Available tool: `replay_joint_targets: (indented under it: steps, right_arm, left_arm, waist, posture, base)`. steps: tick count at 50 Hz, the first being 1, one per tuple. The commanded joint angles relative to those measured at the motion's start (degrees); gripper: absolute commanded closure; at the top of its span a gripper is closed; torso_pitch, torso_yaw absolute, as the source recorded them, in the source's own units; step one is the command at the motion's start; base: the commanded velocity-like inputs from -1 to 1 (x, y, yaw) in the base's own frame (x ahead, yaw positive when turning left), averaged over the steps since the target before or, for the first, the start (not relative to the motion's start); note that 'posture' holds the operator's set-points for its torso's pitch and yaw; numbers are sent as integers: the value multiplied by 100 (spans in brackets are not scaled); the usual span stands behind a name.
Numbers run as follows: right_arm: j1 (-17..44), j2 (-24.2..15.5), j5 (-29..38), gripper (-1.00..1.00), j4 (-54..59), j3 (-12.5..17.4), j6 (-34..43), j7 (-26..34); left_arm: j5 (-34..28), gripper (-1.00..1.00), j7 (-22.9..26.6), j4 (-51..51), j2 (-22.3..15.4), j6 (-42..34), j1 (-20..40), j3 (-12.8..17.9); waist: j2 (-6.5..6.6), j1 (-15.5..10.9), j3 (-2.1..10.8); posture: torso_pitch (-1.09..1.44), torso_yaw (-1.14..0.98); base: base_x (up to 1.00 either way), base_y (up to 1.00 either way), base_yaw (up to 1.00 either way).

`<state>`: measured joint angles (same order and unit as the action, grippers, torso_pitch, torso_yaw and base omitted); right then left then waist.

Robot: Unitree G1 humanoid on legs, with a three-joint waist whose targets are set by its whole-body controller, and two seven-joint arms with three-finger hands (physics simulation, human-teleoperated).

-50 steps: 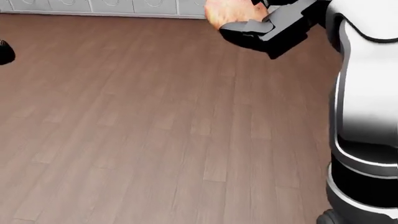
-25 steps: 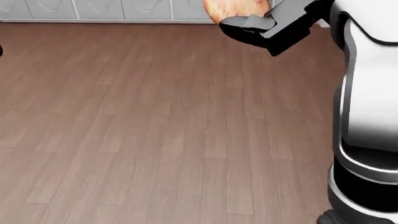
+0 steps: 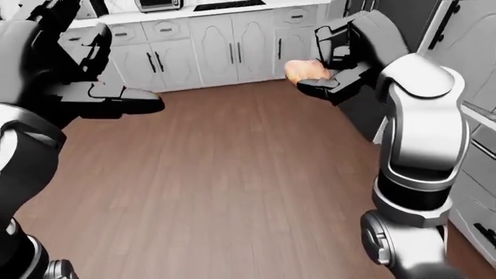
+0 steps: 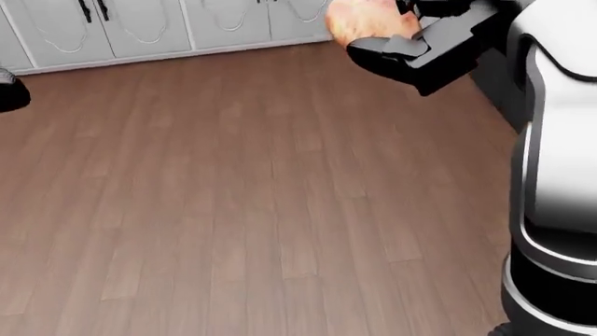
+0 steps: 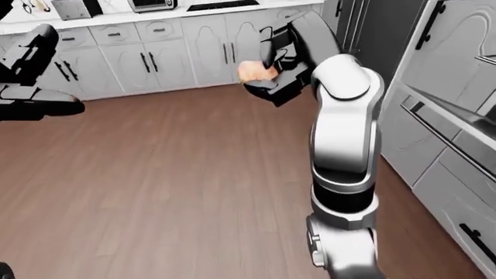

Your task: Pick the sweet potato from the top rack in the oven and place it on the plate on the counter.

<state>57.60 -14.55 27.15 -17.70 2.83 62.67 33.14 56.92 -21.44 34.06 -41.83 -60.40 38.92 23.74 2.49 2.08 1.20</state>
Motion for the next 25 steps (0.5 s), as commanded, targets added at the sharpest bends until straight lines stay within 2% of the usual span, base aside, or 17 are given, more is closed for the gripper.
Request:
replay_joint_targets:
  steps: [1, 2, 3, 4, 5, 6, 7, 8, 13, 17, 19, 20, 21, 22, 23, 24, 25]
  right_arm:
    - [208, -2, -48, 100, -181, -48, -215, -28]
    - [210, -2, -53, 100, -188, -52, -201, -24]
    - [213, -3, -57, 100, -201, -43, -188, -26]
    - [203, -4, -64, 100, -200, -39, -193, -31]
    - [193, -3, -67, 100, -209, -42, -182, -33]
    - [211, 4, -65, 100, -247, -37, -120, -40]
    - [209, 3, -76, 100, -241, -36, -130, -49]
    - [208, 0, -83, 100, -244, -36, -128, -52]
    - [188, 0, -132, 100, -224, -18, -161, -94]
    - [157, 1, -168, 100, -207, -22, -207, -125]
    - [166, 2, -177, 100, -209, -40, -192, -129]
    - [182, -8, -168, 100, -222, -57, -164, -121]
    - [176, -25, -152, 100, -215, -79, -172, -112]
    - [135, -33, -131, 100, -210, -110, -220, -101]
    - [139, -17, -127, 100, -208, -105, -212, -86]
    - [141, -20, -116, 100, -194, -106, -232, -80]
    - [155, -23, -100, 100, -176, -105, -244, -76]
  left_arm:
    - [-88, -100, -55, 40, -107, 206, 146, 170]
    - [-91, -100, -61, 42, -107, 207, 155, 157]
    - [-108, -100, -59, 44, -102, 215, 153, 137]
    - [-87, -100, -73, 64, -99, 195, 157, 149]
    - [-78, -100, -71, 69, -96, 196, 148, 163]
    - [-86, -100, -59, 67, -100, 205, 131, 166]
    - [-43, -100, -82, 83, -115, 170, 150, 190]
    - [-44, -100, -77, 81, -117, 185, 145, 187]
    - [-100, -100, -70, 64, -92, 228, 137, 123]
    - [-112, -100, -56, 76, -81, 209, 127, 148]
    - [-102, -100, -60, 90, -78, 194, 130, 156]
    - [-76, -100, -72, 89, -88, 176, 147, 173]
    - [-79, -100, -68, 80, -92, 187, 145, 170]
    - [-101, -100, -52, 71, -87, 210, 129, 155]
    - [-101, -100, -58, 84, -81, 205, 119, 154]
    - [-113, -100, -50, 81, -76, 214, 112, 147]
    - [-151, -100, -30, 61, -65, 241, 104, 128]
  waist:
    - [-5, -41, 72]
    - [-4, -92, 43]
    - [143, -85, 32]
    - [348, -50, 14]
    - [465, -61, 49]
    - [406, -51, 247]
    - [415, -106, 115]
    - [482, -102, 21]
    - [316, -153, 131]
    - [116, -191, 165]
    - [-52, -205, 205]
    - [-172, -206, 226]
    - [-353, -222, 283]
    - [-250, -239, 327]
    - [-300, -228, 113]
    - [-348, -200, 27]
    - [-333, -160, 68]
  posture:
    - [-14, 0]
    - [-14, 0]
    - [-14, 0]
    - [-14, 0]
    - [-14, 0]
    - [-14, 0]
    - [-14, 0]
    - [-14, 0]
    - [-14, 0]
    - [-14, 0]
    - [-14, 0]
    - [-14, 0]
    - [-14, 0]
    - [-14, 0]
    - [-14, 0]
    - [-14, 0]
    - [-14, 0]
  base:
    - [28, 0, -43]
    - [29, -30, 0]
    - [29, -29, 0]
    - [29, 0, -30]
    - [29, 0, -30]
    - [29, 0, -29]
    - [28, 0, -30]
    - [28, 0, -33]
    - [28, 0, -32]
    - [28, 0, -32]
    - [28, 0, -32]
    - [28, 0, -32]
    - [27, 0, -19]
    - [47, 0, 0]
    - [49, 0, 0]
    - [50, 0, 0]
    - [50, 0, 0]
